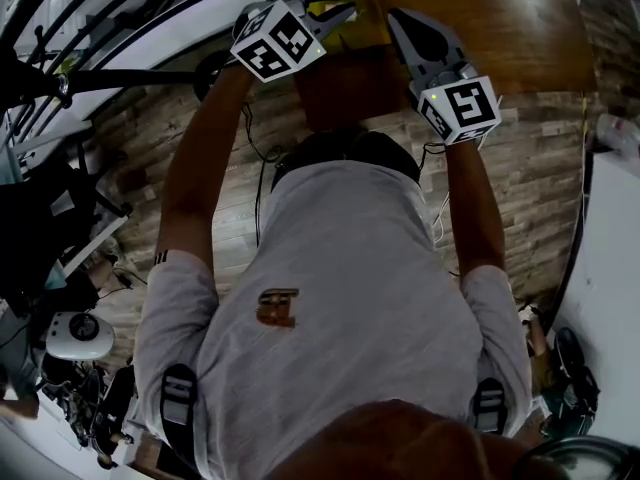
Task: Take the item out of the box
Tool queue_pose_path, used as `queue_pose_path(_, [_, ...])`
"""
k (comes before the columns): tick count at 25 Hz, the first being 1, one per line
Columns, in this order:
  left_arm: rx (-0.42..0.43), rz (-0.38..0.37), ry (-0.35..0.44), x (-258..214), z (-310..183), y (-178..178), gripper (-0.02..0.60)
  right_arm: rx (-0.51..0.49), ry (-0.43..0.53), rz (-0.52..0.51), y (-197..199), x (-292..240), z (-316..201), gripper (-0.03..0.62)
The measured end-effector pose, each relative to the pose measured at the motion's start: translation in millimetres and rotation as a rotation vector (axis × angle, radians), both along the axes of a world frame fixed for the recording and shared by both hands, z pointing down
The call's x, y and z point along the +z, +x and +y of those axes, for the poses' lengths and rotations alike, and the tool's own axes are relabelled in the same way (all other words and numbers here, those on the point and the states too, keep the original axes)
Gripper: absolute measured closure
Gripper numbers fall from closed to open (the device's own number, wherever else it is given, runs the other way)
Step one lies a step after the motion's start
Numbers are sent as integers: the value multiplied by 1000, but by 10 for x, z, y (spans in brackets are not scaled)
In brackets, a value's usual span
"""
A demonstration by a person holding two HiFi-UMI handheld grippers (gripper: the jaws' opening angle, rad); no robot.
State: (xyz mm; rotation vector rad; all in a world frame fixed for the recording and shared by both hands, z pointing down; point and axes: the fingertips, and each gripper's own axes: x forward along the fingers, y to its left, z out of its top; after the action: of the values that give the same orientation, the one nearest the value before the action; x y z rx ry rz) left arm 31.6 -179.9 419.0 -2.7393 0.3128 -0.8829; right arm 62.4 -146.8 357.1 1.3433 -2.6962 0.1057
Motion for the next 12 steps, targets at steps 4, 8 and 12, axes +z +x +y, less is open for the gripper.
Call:
queue_pose_path(4, [81,-137,-30,324,34,69,456,27,-19,2,32,63,27,563])
queue_pose_path(8, [152,-280,-46,646,49,18,407,38,-26,2,11,55,50,563])
queue_pose_path(12, [210,-391,-83,917,119,-67,354,38,-47,7,-35,83,114,563])
